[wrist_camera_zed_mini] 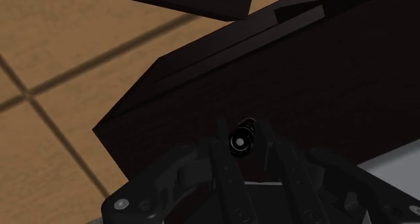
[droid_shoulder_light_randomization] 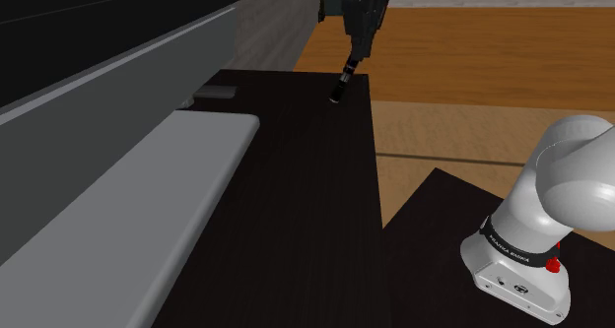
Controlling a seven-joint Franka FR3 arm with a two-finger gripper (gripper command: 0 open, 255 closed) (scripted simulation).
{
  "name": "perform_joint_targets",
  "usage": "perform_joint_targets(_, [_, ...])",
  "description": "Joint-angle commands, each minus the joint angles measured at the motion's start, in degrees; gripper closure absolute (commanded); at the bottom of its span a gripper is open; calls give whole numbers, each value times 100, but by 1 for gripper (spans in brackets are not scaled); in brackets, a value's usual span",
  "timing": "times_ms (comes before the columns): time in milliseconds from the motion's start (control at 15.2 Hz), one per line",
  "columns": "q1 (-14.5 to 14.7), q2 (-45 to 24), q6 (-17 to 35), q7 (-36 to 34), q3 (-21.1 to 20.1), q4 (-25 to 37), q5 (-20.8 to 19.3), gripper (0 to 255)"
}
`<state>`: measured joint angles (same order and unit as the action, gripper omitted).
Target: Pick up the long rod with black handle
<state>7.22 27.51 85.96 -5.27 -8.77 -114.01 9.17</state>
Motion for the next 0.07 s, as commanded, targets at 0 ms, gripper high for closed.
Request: perform_joint_targets(0, [0,-23,-45,-8,-1,66,-2,255])
